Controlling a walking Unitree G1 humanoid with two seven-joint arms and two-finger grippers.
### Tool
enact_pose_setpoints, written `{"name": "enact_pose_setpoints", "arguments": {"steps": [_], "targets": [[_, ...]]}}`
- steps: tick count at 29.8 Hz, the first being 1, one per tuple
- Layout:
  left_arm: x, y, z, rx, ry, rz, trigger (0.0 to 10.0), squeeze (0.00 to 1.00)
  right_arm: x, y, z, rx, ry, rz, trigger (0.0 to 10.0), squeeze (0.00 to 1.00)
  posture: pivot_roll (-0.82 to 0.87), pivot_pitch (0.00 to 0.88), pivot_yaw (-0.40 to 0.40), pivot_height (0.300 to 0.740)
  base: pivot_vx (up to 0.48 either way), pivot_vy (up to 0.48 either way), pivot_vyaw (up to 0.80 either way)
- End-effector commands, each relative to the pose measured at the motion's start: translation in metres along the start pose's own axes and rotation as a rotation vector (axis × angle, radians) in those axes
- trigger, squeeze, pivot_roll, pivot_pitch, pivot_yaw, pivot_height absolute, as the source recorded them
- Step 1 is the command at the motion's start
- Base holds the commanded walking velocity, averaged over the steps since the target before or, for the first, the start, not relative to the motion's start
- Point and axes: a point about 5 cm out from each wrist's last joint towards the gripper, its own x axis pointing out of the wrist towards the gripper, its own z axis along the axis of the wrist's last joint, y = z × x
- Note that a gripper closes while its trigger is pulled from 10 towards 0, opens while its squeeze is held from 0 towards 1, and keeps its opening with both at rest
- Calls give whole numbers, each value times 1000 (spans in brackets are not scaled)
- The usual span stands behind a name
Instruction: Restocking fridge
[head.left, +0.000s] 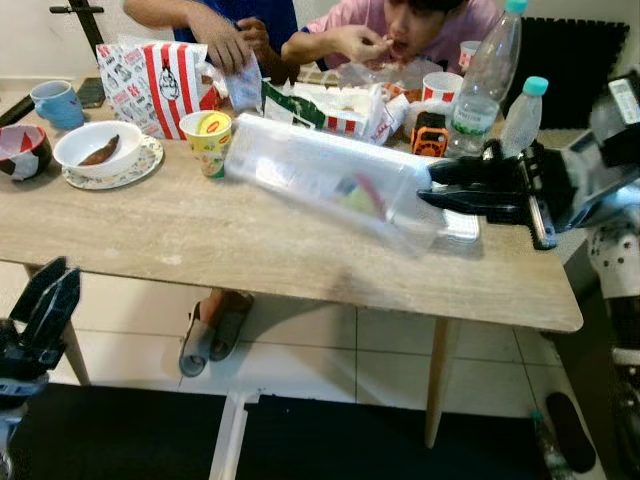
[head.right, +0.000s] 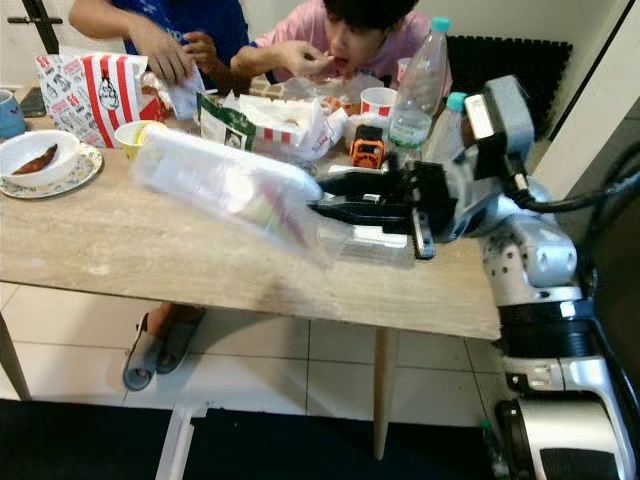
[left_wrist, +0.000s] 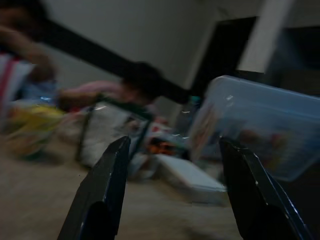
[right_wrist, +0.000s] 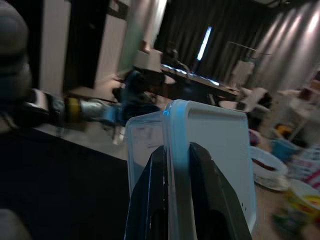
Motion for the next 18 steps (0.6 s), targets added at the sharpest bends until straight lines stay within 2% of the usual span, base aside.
{"name": "enact_pose_setpoints", "arguments": {"steps": [1, 3, 4, 6, 8, 9, 10, 11, 12, 18], "targets": [[18, -9, 9, 17, 56, -123, 10000, 0, 4, 5, 3, 33, -23, 69, 10000, 0, 45, 73, -21, 740, 0, 0, 0], [18, -9, 9, 17, 56, -123, 10000, 0, 4, 5, 3, 33, -23, 69, 10000, 0, 45, 73, -21, 740, 0, 0, 0], [28, -17, 10, 15, 86, -190, 10000, 0, 4, 7, 2, 68, -24, 98, 10000, 0, 42, 76, -25, 740, 0, 0, 0], [28, -17, 10, 15, 86, -190, 10000, 0, 4, 7, 2, 68, -24, 98, 10000, 0, 42, 76, -25, 740, 0, 0, 0], [49, -30, 11, 12, 173, -335, 10000, 0, 6, 8, -2, 152, -22, 141, 10000, 0, 42, 76, -25, 740, 0, 0, 0], [49, -30, 11, 12, 173, -335, 10000, 0, 6, 8, -2, 152, -22, 141, 10000, 0, 42, 76, -25, 740, 0, 0, 0], [57, -34, 10, 4, 218, -388, 10000, 325, 6, 9, -5, 187, -13, 153, 10000, 0, 42, 79, -32, 740, 0, 0, 0], [57, -34, 10, 4, 218, -388, 10000, 325, 6, 9, -5, 187, -13, 153, 10000, 0, 42, 79, -32, 740, 0, 0, 0], [61, -37, 10, -18, 249, -438, 10000, 1000, 7, 9, -7, 211, -4, 161, 10000, 0, 40, 78, -31, 740, 0, 0, 0], [67, -43, 7, -71, 329, -533, 10000, 1000, 8, 12, -9, 260, -4, 177, 10000, 0, 35, 82, -30, 740, 0, 0, 0]]}}
